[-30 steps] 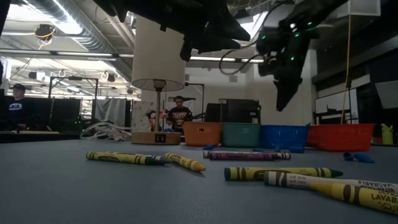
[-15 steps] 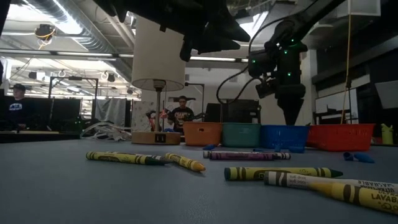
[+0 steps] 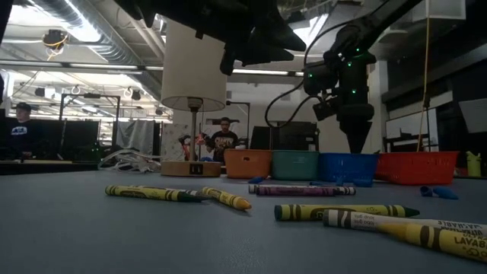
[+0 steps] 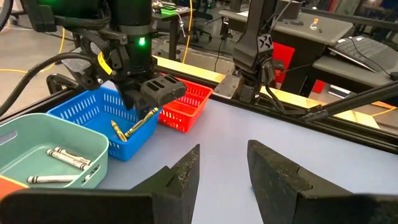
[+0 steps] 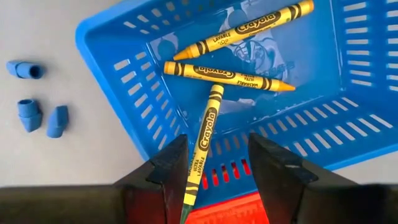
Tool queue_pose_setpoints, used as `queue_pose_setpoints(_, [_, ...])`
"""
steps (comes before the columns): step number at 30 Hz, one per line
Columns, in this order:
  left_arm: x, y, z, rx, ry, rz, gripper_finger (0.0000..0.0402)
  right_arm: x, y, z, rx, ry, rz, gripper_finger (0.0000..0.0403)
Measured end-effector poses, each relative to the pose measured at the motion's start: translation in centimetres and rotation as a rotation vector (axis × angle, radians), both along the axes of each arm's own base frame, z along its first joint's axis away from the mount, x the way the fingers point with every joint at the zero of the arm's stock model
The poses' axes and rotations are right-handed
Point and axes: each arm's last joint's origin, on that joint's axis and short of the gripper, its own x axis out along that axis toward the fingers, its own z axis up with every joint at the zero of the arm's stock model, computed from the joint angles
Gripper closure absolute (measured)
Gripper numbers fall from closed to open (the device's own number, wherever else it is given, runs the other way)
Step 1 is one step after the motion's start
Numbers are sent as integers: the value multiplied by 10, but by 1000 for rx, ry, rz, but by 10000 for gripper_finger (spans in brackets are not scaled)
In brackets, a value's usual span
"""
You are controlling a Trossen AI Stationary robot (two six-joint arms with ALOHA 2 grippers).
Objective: Sort crayons
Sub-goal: Put the green crayon into the orange bin
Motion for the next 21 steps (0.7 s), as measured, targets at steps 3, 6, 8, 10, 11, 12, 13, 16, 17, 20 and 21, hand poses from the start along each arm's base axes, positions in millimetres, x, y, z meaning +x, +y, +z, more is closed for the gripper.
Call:
queue_pose_setpoints(3, [0,0,0,0,0,0,282,0,0,0,1,-3,0,238])
queue_pose_setpoints(6, [0,0,0,0,0,0,282,0,0,0,3,-4,0,238])
queue_pose_setpoints(8, [0,0,0,0,0,0,282,0,0,0,4,-6,2,238])
queue_pose_setpoints(10, [0,0,0,0,0,0,282,0,0,0,5,-8,23,238])
queue_pose_setpoints(11, [0,0,0,0,0,0,282,0,0,0,6,-8,27,238])
queue_pose_setpoints(12, [0,0,0,0,0,0,282,0,0,0,6,-9,29,238])
queue_pose_setpoints(13, [0,0,0,0,0,0,282,0,0,0,6,-9,29,238])
queue_pose_setpoints(16, [0,0,0,0,0,0,282,1,0,0,6,-9,30,238])
queue_pose_setpoints(17, [0,0,0,0,0,0,282,1,0,-1,7,-7,30,238])
queue_pose_setpoints(20, [0,0,0,0,0,0,282,0,1,-8,39,26,50,238])
queue_pose_setpoints(21, [0,0,0,0,0,0,282,-1,1,-12,49,41,59,238])
